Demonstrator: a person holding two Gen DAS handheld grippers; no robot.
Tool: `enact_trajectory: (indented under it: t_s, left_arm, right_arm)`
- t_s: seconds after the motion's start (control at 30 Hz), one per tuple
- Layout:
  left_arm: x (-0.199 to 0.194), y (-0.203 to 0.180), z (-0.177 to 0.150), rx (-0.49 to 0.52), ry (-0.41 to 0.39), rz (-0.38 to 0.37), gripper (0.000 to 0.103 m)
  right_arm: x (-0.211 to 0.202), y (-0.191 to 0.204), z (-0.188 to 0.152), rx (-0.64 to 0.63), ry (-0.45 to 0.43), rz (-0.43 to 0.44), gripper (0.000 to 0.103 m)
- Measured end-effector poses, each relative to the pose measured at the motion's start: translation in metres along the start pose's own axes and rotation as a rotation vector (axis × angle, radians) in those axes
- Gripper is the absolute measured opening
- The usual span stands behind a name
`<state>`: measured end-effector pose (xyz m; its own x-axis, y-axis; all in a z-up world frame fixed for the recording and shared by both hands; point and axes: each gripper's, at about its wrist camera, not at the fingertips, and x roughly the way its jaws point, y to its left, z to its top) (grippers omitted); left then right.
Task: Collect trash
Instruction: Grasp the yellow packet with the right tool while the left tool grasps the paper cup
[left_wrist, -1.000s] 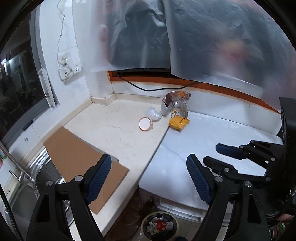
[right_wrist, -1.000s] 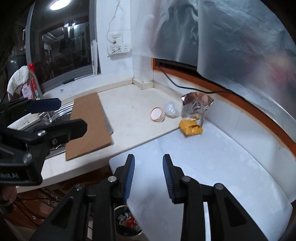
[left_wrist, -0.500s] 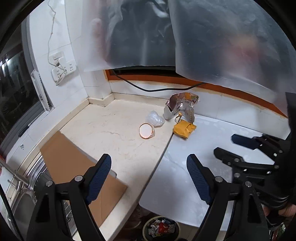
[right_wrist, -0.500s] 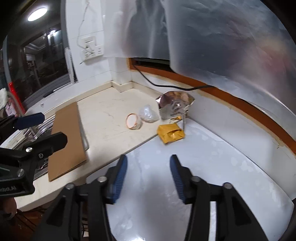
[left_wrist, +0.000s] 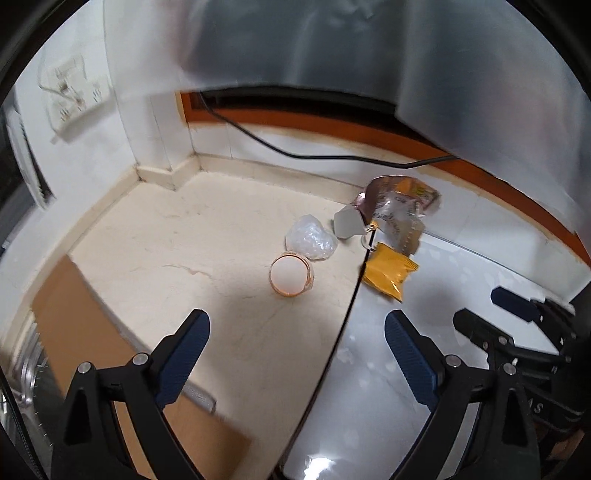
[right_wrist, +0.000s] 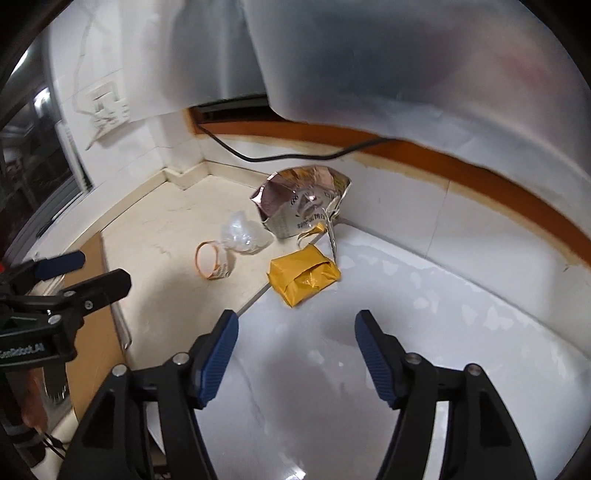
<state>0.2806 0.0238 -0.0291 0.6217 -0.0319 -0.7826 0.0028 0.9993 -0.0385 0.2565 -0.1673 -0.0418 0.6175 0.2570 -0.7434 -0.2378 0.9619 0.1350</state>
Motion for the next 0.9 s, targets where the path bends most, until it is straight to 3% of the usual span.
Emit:
enact_trajectory:
  t_s: [0.43, 0.83, 0.9]
  left_arm:
    - [0.112, 0.031, 0.029, -0.049, 0.103, -0.025, 0.095]
    - [0.157, 0.037, 0.032, -0.053, 0.159, -0.093, 0.094]
    - [0.16, 0.039, 0.031, -0.056, 0.163, -0.103, 0.09]
  right_arm:
    - [0.077, 0.0, 0.014, 0.163, 0.092, -0.027, 0.07]
    - [0.114, -0.012, 0.025, 0.331, 0.072, -0.064, 0.079]
    - [0.12, -0.015, 0.027, 0.37, 0.074, -0.073, 0.081]
